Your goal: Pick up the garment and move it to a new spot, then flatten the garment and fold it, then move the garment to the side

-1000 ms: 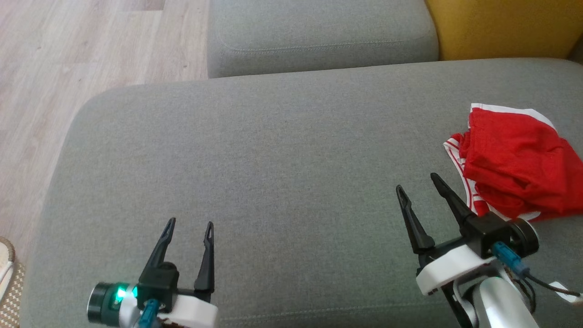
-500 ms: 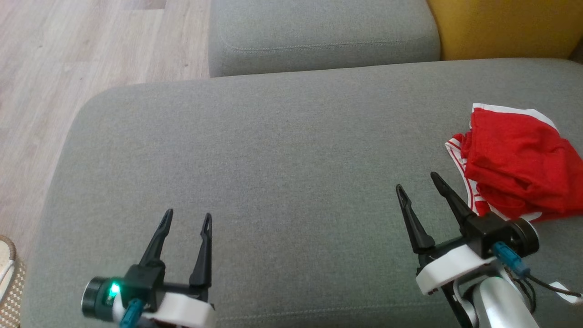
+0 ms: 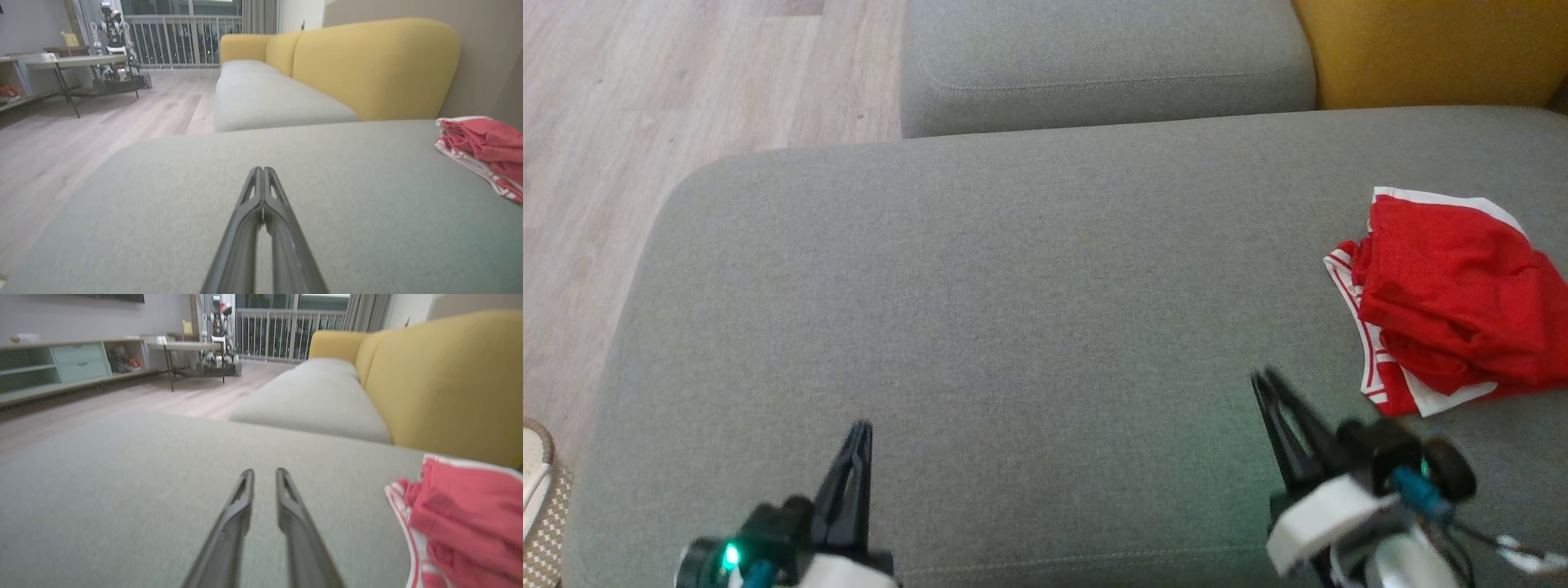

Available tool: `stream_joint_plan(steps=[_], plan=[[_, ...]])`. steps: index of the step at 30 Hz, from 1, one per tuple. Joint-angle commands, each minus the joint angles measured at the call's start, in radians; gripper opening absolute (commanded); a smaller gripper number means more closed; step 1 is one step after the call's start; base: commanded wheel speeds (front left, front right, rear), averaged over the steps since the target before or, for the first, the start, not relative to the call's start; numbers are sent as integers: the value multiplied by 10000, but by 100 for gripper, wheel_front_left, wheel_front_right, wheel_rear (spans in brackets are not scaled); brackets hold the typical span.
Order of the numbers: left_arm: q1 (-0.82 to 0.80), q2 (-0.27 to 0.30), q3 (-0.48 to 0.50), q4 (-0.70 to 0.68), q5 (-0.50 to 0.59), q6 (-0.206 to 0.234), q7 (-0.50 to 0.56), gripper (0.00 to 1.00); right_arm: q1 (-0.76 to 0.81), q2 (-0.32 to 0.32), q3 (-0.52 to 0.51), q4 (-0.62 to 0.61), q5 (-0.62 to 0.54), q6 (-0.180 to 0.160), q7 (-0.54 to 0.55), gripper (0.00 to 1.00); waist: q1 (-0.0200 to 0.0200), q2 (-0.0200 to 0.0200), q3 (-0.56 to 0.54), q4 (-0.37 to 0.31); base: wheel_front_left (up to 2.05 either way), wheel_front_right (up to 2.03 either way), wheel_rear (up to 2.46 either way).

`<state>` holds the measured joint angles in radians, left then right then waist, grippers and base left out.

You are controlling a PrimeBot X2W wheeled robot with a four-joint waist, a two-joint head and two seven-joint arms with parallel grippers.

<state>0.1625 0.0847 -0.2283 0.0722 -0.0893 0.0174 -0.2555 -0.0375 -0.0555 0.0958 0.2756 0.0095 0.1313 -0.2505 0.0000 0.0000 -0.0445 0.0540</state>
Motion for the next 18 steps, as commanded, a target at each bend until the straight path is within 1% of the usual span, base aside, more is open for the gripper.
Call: stream_joint_plan(steps=[1,18], plan=[[-48,-2,7,-98,-69,-5,5,0,-63,0,-6,-99,70,0,5,0,0,0,3,-3,0,0,0],[-406,74,315,152,-2280,-199,382,0,-147,-73,-188,-130,2343,-1,420,0,0,0,67,-76,0,0,0]])
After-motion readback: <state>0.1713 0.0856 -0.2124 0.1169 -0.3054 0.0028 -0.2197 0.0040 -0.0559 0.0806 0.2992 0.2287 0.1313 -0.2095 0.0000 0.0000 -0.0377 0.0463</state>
